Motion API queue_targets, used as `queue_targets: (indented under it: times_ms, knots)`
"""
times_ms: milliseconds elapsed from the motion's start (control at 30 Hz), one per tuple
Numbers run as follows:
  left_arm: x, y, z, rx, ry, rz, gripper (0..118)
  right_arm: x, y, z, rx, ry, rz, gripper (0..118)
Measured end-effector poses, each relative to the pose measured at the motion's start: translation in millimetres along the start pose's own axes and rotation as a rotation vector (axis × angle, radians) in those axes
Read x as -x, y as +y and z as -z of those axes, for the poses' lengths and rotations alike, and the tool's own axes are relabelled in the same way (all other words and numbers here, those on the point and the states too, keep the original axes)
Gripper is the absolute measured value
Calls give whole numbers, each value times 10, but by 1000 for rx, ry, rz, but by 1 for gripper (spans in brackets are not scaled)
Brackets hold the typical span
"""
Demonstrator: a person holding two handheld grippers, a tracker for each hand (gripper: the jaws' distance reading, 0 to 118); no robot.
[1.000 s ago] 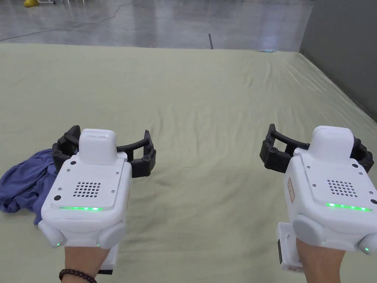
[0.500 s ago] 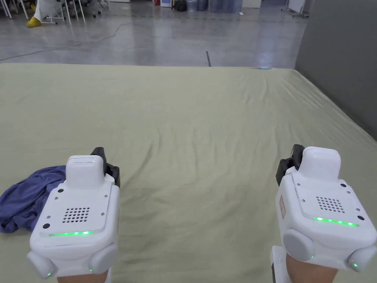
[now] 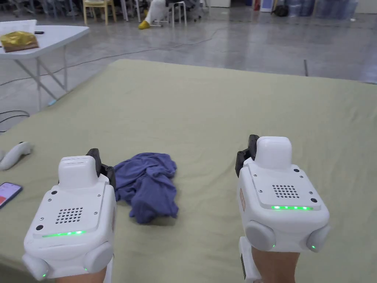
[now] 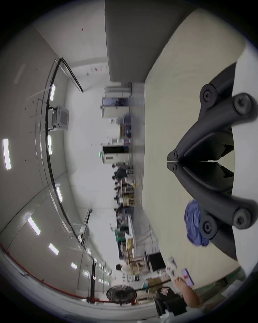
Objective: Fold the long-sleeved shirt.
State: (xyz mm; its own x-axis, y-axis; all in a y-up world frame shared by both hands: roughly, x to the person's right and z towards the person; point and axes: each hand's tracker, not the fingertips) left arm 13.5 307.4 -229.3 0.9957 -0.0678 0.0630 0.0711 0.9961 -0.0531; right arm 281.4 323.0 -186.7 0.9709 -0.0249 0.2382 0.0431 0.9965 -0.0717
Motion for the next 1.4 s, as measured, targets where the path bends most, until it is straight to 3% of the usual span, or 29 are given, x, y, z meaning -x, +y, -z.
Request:
queue_targets:
  times_ms: [133,233,267,300,333,433,500,600,633,667,733,800,867,967,1067,1233,1400]
  knots:
    - [66,-15,66,38,-1,-18,0,168,-16,55,16,25,-16,2]
    - [8,-21,311,221,2,-16,9,188,-19,69,25,50,-23,2]
    - [-16,-44,483,343,-25,-45,30,194,-22,75,30,57,-27,2]
    - [-37,-98,649,449,-60,-88,99,198,-25,76,32,57,-34,2]
    - [32,-188,619,479,-153,-156,118,204,-33,85,36,56,-40,2]
    - [-38,-544,973,665,-299,-219,118,202,-73,136,53,62,-46,2]
    - [-268,-688,1653,787,-290,-139,118,199,-104,170,65,62,-50,2]
    - [-478,-1018,2074,888,-273,-50,118,179,-164,211,86,61,-62,2]
    - [-542,-1126,2192,938,-245,-23,112,162,-183,219,94,61,-65,2]
    - [-579,-1212,2259,977,-218,-14,103,144,-200,227,102,61,-67,2]
    - [-632,-1273,2282,990,-218,-13,70,92,-225,238,130,63,-71,2]
    - [-734,-1124,2167,933,-263,-44,25,49,-255,232,141,52,-79,2]
    - [-791,-1008,2108,895,-251,40,21,-1,-278,236,148,36,-80,2]
    - [-780,-763,2027,848,-356,-63,20,-95,-265,200,152,22,-63,2]
    - [-838,-315,1920,663,-472,-105,19,-247,-218,128,134,-18,-47,2]
    - [-1407,680,1611,438,-633,-71,19,-666,-73,-35,109,-129,-16,2]
    - [-2286,1254,1159,346,-840,-88,19,-1220,33,-312,85,-270,-10,2]
